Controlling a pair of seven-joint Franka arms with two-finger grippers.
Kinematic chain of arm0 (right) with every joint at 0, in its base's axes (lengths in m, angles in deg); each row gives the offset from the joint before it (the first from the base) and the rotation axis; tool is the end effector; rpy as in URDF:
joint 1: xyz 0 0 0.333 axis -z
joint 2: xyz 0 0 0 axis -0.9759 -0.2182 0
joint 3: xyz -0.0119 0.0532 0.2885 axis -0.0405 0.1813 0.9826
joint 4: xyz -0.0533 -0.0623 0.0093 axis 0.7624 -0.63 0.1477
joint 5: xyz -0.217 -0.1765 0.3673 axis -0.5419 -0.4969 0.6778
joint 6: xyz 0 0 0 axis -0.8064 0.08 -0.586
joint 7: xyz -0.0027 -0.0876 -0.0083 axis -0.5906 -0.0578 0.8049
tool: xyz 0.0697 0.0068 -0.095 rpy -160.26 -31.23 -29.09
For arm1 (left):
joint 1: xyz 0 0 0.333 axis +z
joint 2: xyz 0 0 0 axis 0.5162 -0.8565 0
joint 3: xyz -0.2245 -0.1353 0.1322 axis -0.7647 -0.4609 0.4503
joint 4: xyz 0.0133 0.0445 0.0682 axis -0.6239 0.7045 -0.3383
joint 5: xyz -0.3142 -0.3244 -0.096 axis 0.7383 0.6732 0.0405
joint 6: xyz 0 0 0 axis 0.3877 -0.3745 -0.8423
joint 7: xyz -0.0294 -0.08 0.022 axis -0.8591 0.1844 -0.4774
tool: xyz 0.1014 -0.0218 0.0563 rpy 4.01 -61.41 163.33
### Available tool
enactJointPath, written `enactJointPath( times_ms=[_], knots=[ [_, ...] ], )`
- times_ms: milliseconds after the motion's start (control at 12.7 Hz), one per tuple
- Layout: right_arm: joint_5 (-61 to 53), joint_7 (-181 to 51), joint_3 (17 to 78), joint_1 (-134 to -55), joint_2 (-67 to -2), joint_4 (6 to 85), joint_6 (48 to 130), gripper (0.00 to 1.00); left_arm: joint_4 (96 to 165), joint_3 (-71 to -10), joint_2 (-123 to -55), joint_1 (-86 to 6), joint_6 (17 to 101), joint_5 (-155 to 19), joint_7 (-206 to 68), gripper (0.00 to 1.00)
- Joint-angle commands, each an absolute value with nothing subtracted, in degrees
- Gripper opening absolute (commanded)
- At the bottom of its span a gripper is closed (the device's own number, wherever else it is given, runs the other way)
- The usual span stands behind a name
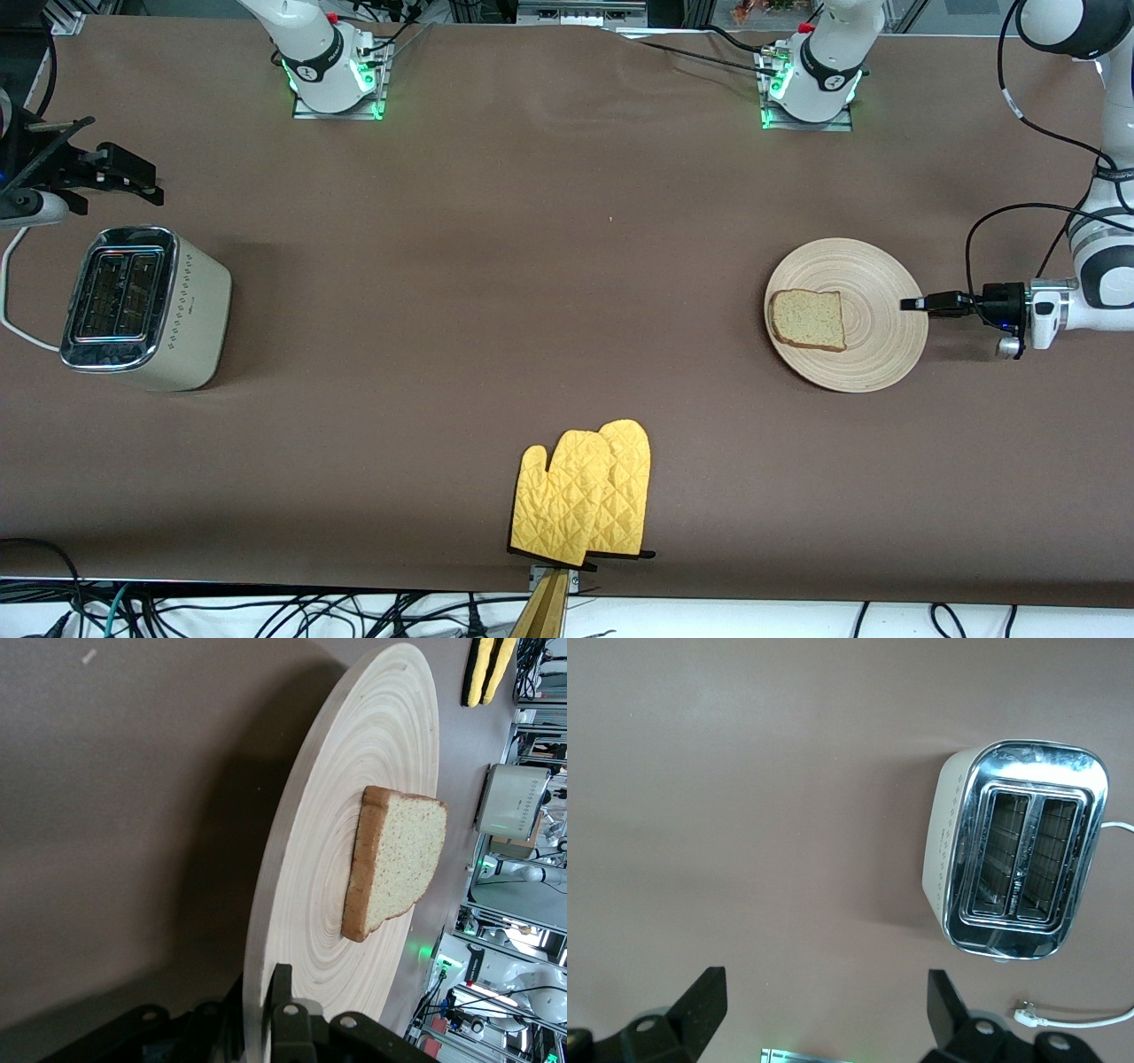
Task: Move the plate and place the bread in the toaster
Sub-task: 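Slide the wooden plate with the left gripper toward the table middle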
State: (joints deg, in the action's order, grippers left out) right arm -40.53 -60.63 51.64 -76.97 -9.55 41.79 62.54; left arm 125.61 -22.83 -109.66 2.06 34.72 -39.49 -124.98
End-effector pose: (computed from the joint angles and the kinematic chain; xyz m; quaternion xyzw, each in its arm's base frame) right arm 0.6131 -0.0141 0.5545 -0.9967 -0.0688 0.0411 0.0105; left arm 0.5508 0.2691 0.0459 0.8745 0.0188 -0.1004 0.4741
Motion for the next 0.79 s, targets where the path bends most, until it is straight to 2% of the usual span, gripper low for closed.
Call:
enactJointPath(
  times_ms=[0,236,708],
  knots=[
    [-40.21,-61.20,51.69,-77.04,-10.27,39.98,61.41,1.00,124.92,-22.79,-110.70,1.88,35.84,-37.17,-125.47,0.00],
    [-40.21,-61.20,51.69,-77.04,-10.27,40.06,61.41,1.00,124.57,-22.88,-110.61,1.44,35.58,-35.78,-135.62,0.00],
    [-40.12,-61.20,51.69,-77.04,-10.27,40.06,61.32,1.00,123.52,-24.46,-109.64,0.30,32.86,-31.48,-136.11,0.00]
  ],
)
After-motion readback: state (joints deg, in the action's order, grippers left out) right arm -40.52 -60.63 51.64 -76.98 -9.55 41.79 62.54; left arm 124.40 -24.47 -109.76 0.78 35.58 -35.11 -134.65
